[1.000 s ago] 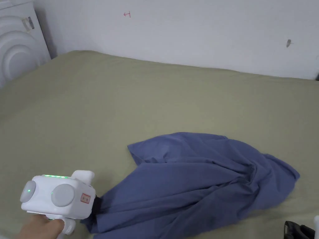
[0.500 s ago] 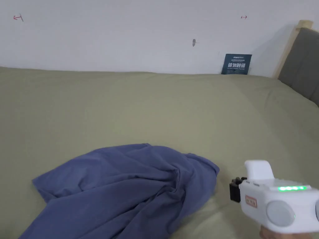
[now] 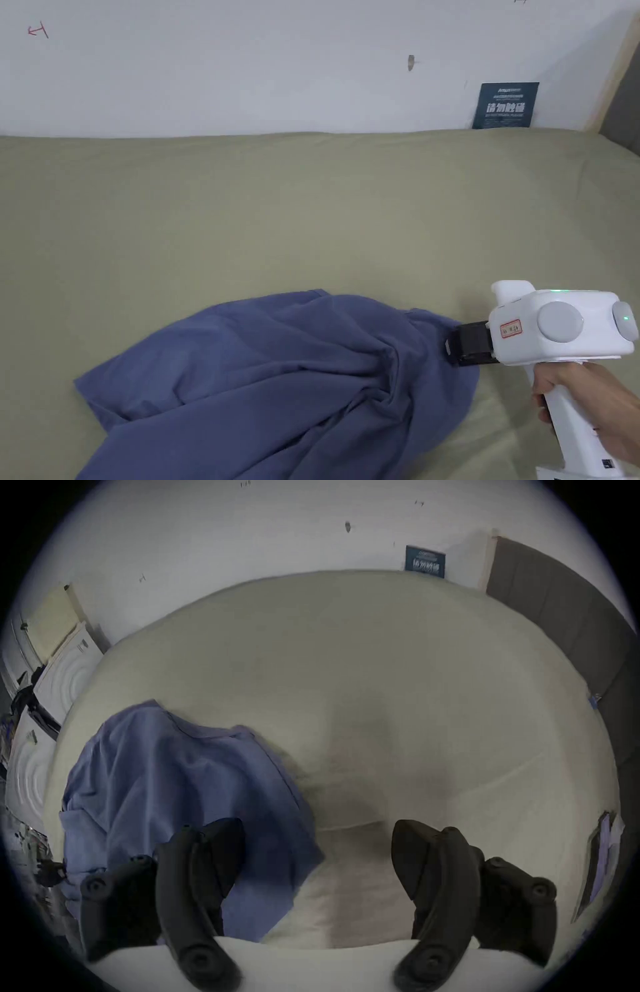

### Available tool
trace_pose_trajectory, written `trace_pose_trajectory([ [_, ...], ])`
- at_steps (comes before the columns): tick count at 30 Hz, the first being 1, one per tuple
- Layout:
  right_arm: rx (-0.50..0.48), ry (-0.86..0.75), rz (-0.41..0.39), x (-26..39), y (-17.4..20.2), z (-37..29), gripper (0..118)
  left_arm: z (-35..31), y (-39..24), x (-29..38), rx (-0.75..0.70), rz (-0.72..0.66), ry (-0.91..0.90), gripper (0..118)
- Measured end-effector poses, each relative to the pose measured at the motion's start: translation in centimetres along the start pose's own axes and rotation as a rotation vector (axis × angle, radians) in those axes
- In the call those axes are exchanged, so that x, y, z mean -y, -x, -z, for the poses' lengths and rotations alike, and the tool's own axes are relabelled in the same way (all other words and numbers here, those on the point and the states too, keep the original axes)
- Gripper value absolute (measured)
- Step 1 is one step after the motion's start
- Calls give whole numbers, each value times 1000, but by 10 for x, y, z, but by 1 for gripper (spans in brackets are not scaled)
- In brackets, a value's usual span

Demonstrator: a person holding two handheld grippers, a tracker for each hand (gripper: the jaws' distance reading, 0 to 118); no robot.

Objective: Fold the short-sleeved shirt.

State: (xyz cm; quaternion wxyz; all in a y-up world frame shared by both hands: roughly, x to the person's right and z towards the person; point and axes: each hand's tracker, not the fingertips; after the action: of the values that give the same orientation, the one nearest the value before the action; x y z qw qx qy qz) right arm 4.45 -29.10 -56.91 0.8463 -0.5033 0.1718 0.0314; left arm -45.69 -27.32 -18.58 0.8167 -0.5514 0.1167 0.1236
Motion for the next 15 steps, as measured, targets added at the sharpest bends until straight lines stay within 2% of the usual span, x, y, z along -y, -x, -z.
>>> trace_pose_trajectory([
  [1,-6,8,1,-1,1,5,91,2,2,0,0,-2,1,0],
  [2,45,-4,-39,4,3,6,90,3,3,0,0,-4,0,0],
  [3,53,-8,-74,5,6,5,89,4,2,0,-2,-3,-2,0],
  [4,62,-3,-96,5,8,2,79,5,2,2,-4,6,-9,2],
  [5,83,-8,-120,4,11,-4,55,5,1,5,-13,50,-42,3],
  [6,95,-24,-146,8,16,-16,15,6,0,8,-24,69,-59,3],
  [7,58,-29,-142,7,16,-26,6,7,-1,11,-26,60,-51,3],
  [8,40,-34,-106,9,19,-38,6,3,-1,7,-25,58,-46,3],
  [11,73,-119,-121,11,15,-77,6,-3,8,-4,12,-38,-18,2],
  [13,58,-176,-87,10,12,-114,6,-17,13,-9,-9,9,-73,2],
  [15,52,-234,-88,14,7,-159,6,-43,17,-18,-11,5,-122,2],
])
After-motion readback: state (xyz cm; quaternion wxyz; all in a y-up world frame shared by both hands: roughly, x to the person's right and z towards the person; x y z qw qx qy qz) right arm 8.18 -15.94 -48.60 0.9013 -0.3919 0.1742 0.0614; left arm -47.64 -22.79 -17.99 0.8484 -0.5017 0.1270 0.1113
